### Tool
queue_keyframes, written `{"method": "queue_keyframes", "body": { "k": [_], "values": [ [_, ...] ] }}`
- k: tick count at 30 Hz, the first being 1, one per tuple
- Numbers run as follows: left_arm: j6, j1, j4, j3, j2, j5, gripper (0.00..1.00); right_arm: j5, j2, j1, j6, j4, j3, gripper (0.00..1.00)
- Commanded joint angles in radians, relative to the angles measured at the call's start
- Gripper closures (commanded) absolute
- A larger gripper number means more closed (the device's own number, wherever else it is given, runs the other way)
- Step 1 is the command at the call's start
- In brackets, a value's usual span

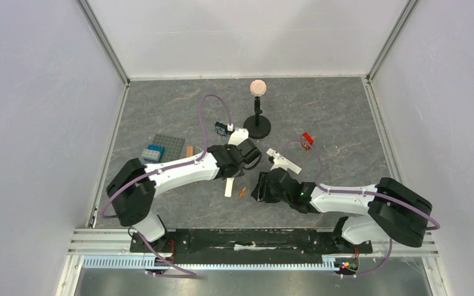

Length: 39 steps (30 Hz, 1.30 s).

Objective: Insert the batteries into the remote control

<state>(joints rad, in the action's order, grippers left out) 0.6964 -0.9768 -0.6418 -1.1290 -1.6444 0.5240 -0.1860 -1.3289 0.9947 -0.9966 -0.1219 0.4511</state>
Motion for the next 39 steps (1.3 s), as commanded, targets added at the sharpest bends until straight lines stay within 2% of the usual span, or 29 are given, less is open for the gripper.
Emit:
{"method": "queue_keyframes", "body": {
  "k": [1, 11, 20, 27, 30, 36, 39],
  "values": [
    [-0.002, 0.003, 0.018, 0.022, 0.134, 0.097, 0.98, -0.047, -0.052, 0.038, -0.029, 0.089, 0.092, 0.55],
    [-0.003, 0.035, -0.032, 0.097, 0.409, 0.277, 0.98, -0.181, -0.256, 0.125, -0.073, 0.325, 0.347, 0.55],
    [-0.017, 0.036, -0.032, 0.164, 0.573, 0.289, 0.98, -0.292, -0.402, 0.171, -0.126, 0.486, 0.515, 0.57],
    [-0.015, 0.038, -0.032, 0.199, 0.61, 0.283, 0.98, -0.341, -0.512, 0.215, -0.088, 0.577, 0.614, 0.69],
    [-0.015, 0.038, -0.032, 0.206, 0.62, 0.28, 0.98, -0.35, -0.542, 0.232, -0.053, 0.595, 0.632, 0.78],
    [-0.012, 0.041, -0.024, 0.225, 0.637, 0.253, 0.98, -0.348, -0.515, 0.234, 0.005, 0.556, 0.58, 0.94],
    [-0.019, 0.044, 0.009, 0.25, 0.651, 0.204, 0.98, -0.351, -0.458, 0.234, 0.054, 0.543, 0.555, 0.97]
  ]
}}
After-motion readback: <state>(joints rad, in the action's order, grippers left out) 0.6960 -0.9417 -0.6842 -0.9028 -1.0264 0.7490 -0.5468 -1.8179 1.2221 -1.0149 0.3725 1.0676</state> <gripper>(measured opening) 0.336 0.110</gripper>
